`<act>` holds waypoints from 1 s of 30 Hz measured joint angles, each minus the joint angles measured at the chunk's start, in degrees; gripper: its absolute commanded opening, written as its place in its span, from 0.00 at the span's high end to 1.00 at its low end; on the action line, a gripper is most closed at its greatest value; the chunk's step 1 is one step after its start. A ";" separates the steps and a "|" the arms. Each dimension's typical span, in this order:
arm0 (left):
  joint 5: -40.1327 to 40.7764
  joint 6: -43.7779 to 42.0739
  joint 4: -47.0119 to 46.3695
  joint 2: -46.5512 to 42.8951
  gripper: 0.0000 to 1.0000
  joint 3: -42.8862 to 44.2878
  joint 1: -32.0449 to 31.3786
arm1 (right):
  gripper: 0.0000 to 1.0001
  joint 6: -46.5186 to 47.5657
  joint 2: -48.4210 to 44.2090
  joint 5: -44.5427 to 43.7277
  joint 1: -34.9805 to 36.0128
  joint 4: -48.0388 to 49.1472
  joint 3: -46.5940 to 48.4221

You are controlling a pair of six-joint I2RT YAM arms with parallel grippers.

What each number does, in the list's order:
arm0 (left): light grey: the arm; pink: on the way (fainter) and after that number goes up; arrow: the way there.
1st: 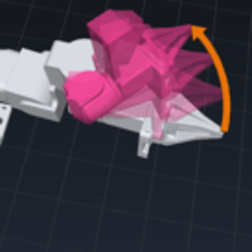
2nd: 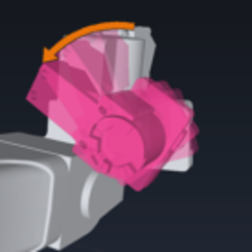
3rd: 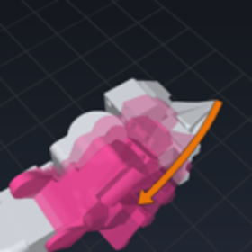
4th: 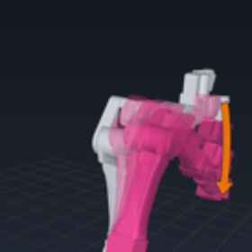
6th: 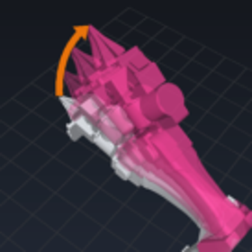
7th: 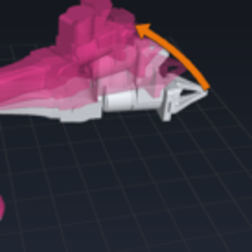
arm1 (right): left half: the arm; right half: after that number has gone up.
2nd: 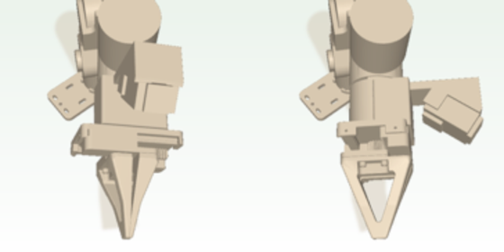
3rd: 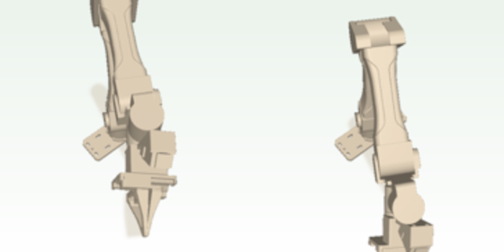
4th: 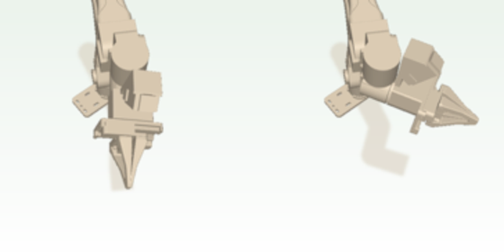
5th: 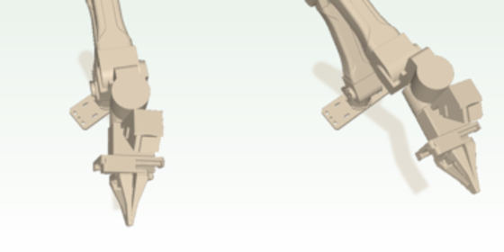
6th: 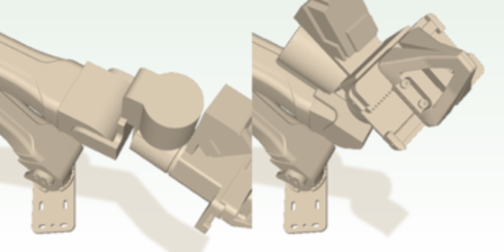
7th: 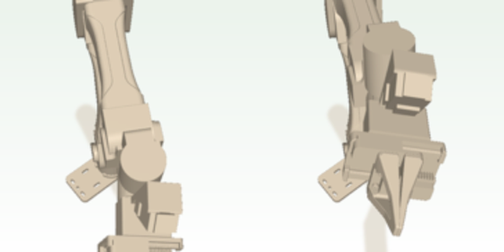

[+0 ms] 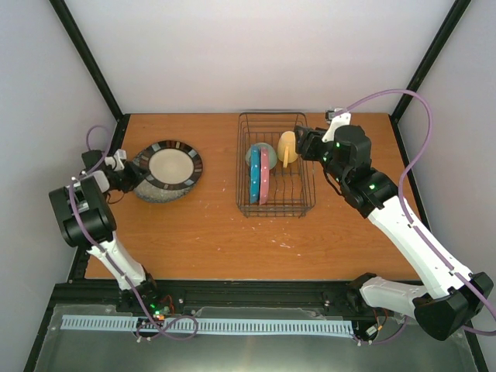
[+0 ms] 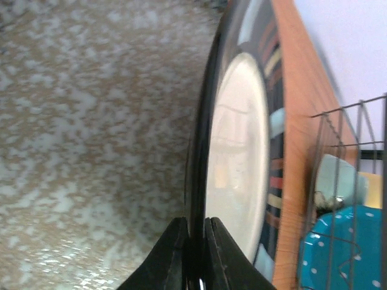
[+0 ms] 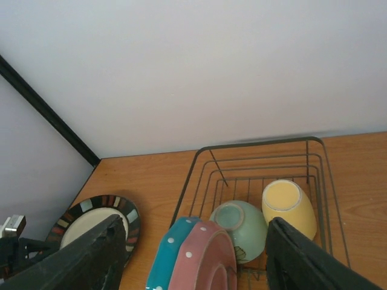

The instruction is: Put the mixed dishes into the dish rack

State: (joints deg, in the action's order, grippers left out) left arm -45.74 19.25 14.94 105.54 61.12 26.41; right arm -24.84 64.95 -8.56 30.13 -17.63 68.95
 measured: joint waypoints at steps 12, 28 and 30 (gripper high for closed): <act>-5.31 0.94 -0.79 -13.68 0.99 -0.96 -0.20 | 0.31 0.85 6.73 15.65 -1.18 1.75 2.19; -20.20 11.93 -6.58 -33.44 0.99 -0.50 -3.61 | 0.23 -2.64 25.62 54.80 -2.47 6.62 13.55; -22.12 13.11 -7.06 -35.67 0.99 -0.50 -4.31 | 0.23 -3.08 26.82 57.57 -2.47 6.97 15.08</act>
State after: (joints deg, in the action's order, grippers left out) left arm -67.85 32.36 7.88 69.87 60.62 22.11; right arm -27.92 91.77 49.01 27.66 -10.66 84.03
